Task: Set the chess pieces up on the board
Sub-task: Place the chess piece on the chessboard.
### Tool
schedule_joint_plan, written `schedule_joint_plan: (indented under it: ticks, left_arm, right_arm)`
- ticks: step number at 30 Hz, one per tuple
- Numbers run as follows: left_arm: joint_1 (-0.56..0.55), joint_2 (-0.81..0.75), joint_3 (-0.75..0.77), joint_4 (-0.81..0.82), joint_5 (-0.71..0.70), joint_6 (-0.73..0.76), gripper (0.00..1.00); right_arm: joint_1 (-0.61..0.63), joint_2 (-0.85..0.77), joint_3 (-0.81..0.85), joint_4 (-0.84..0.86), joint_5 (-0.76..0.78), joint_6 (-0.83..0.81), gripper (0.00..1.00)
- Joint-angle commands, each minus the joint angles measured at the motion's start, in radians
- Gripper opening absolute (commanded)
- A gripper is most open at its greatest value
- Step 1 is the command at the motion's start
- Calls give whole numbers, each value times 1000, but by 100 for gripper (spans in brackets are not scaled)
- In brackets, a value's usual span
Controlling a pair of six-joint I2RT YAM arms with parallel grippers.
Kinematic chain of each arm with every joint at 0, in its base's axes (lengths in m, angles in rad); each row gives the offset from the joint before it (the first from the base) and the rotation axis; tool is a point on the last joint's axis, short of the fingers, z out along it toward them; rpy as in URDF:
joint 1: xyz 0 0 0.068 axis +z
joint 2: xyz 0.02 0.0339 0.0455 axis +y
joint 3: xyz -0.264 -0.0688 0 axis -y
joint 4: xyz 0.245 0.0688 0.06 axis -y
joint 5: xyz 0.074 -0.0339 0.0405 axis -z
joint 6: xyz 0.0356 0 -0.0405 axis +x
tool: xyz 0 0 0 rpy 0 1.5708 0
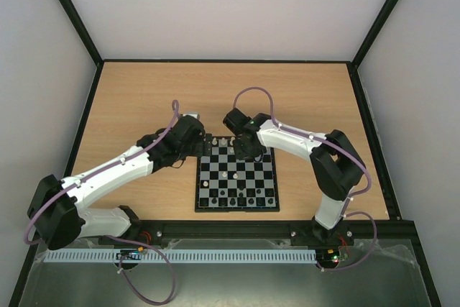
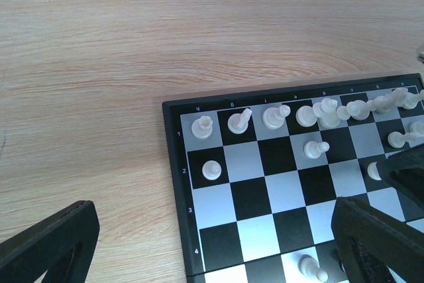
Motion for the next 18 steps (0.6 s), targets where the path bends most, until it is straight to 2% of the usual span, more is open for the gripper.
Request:
schedule_joint_plan:
  ticks: [1,18]
  left_arm:
    - [6,9,-15,7,7,14,99]
    - [8,12,-17,5,5,11,99]
  right_arm:
    - [-21,33,33,-46,22,-25,10]
    - [-66,63,47,-19,15,-54,12]
